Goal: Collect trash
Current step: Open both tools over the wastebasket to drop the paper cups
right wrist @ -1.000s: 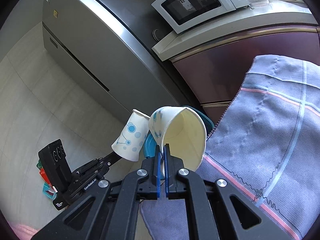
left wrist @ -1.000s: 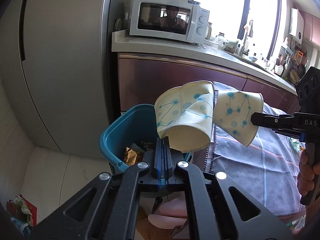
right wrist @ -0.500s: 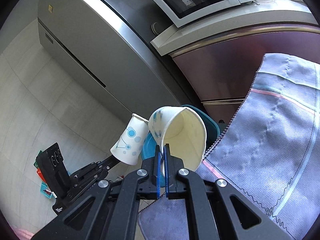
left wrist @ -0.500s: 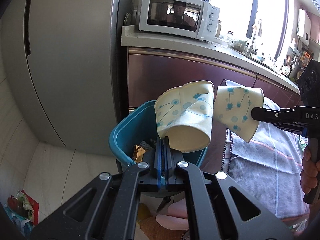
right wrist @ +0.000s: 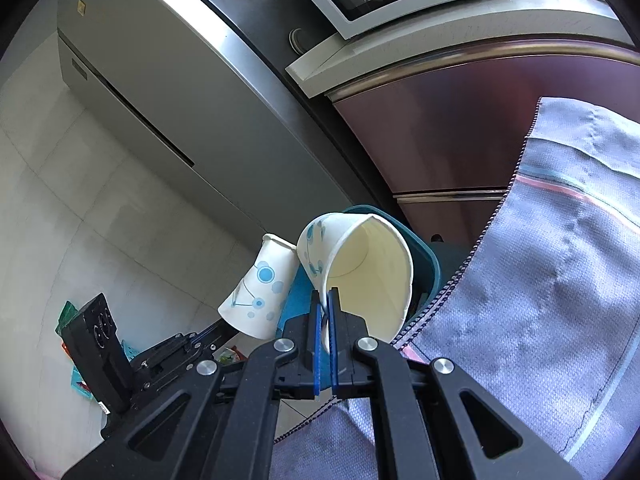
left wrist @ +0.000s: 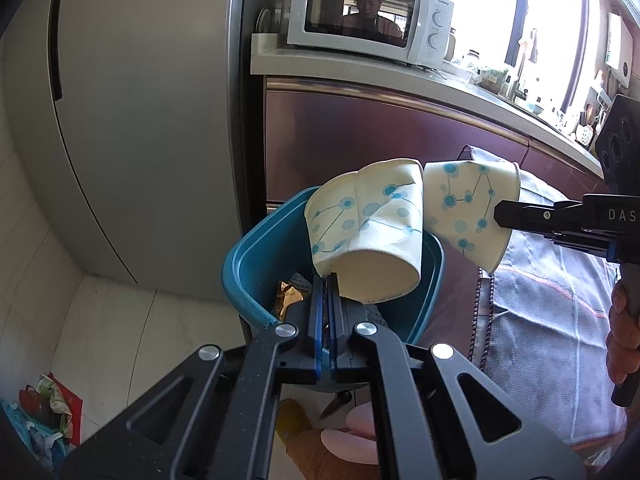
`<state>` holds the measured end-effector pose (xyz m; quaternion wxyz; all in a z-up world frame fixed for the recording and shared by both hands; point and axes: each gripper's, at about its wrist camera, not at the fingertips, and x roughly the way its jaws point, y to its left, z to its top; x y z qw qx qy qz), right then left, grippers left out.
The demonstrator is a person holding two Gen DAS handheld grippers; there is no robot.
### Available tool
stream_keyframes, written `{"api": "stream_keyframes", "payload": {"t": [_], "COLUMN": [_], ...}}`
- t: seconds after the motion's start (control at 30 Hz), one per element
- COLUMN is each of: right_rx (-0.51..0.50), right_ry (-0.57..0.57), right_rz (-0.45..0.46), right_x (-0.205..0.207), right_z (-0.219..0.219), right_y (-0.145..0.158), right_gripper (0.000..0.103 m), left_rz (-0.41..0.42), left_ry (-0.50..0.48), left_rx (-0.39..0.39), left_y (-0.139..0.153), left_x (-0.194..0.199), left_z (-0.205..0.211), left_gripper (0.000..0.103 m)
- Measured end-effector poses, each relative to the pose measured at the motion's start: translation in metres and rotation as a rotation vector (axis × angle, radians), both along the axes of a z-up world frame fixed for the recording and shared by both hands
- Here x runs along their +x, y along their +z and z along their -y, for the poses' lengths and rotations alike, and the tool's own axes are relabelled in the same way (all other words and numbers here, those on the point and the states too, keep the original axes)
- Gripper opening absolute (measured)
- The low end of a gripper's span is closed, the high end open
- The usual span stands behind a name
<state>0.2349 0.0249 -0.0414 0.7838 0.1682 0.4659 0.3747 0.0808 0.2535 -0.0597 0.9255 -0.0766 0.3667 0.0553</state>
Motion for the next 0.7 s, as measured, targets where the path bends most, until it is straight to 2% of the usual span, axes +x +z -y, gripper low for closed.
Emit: {"api": "stream_keyframes", "payload": {"t": [0.7], "right_rx": [-0.096], "right_ry": [0.01], "right_rz": [-0.045], "right_x": [0.025], "right_z": [-0.041], "right_y": [-0.026], "right_gripper": [0.003], "left_rz": [-0.065], "left_ry": [0.011], "left_rx": [-0.005], "left_y": [-0.031], "left_x": [0.033], "left_z": [0.002], "left_gripper": [0.003]}}
